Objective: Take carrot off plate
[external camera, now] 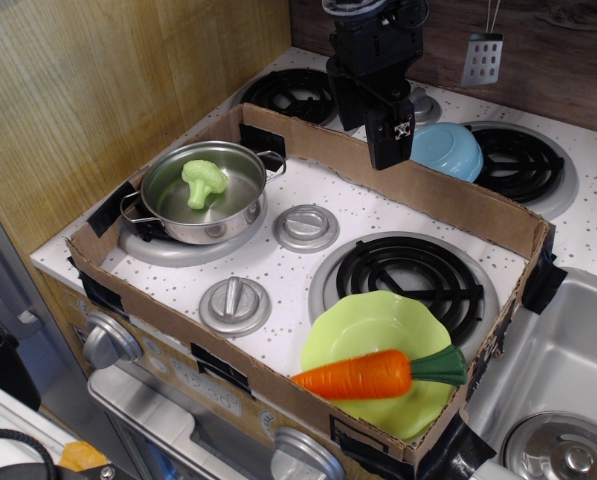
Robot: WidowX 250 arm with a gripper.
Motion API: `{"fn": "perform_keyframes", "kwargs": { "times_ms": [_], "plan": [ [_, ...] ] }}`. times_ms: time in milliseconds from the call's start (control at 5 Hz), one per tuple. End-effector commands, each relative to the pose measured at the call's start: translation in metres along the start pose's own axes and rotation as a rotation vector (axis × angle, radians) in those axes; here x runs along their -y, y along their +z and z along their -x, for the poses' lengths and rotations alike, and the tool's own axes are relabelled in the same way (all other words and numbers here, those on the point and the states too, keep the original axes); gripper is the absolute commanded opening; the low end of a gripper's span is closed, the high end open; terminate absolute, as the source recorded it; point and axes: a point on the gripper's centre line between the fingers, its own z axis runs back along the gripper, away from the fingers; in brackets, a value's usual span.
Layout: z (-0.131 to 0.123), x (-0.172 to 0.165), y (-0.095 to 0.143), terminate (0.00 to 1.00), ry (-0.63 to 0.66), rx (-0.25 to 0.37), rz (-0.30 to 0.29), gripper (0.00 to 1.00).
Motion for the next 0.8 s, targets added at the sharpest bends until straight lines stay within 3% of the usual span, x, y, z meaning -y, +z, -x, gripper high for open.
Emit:
{"fn": "perform_keyframes", "kwargs": {
  "times_ms": [0, 400, 600],
  "plan": [
    [0.0, 0.0, 0.0, 0.0, 0.0, 0.0, 0.0, 1.0],
    [-0.004, 0.001, 0.023, 0.0, -0.246, 0.028, -0.036, 1.0],
    [-0.001, 0.017, 0.029, 0.0, -0.349, 0.032, -0.047, 1.0]
  ]
}}
